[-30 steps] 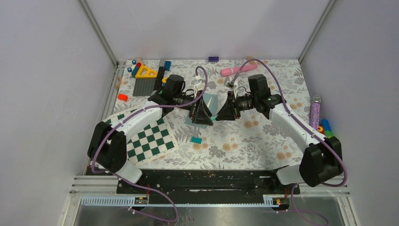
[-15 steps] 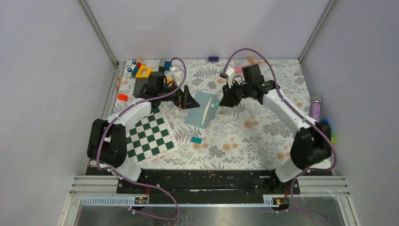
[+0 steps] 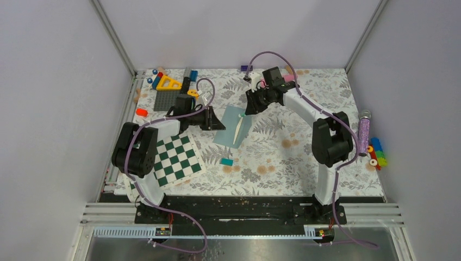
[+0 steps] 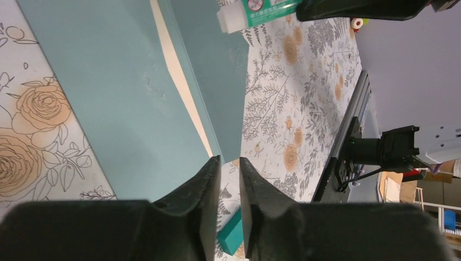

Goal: Place the letter into the envelope and seal it
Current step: Paint the envelope at the center of the board.

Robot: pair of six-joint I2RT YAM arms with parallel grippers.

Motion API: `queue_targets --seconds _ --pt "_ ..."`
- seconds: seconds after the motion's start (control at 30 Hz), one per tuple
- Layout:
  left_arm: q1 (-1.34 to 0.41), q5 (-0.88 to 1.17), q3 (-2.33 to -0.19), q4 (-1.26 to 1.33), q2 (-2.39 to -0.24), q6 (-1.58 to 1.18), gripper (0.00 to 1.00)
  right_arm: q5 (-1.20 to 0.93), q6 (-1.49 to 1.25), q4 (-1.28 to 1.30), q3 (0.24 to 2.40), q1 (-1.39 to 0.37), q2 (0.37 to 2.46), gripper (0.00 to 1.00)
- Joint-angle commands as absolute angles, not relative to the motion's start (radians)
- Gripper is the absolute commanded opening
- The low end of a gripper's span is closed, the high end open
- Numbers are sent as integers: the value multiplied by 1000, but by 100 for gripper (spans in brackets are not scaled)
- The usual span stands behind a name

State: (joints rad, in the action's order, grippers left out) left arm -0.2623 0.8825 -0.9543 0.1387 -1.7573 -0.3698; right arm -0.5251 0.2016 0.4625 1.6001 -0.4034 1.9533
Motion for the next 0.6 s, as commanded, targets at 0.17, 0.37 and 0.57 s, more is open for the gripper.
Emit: queue_targets --seconds 0.17,0.37,0.57 --pt "-258 835 -952 208 -1804 -403 7 -415 144 590 1791 -479 2071 0" --pt "-259 724 -979 106 -1835 -372 0 -258 103 813 2002 -514 2169 0" --pt "-260 681 -972 99 -1849 -377 0 -192 77 974 2178 -527 2270 0"
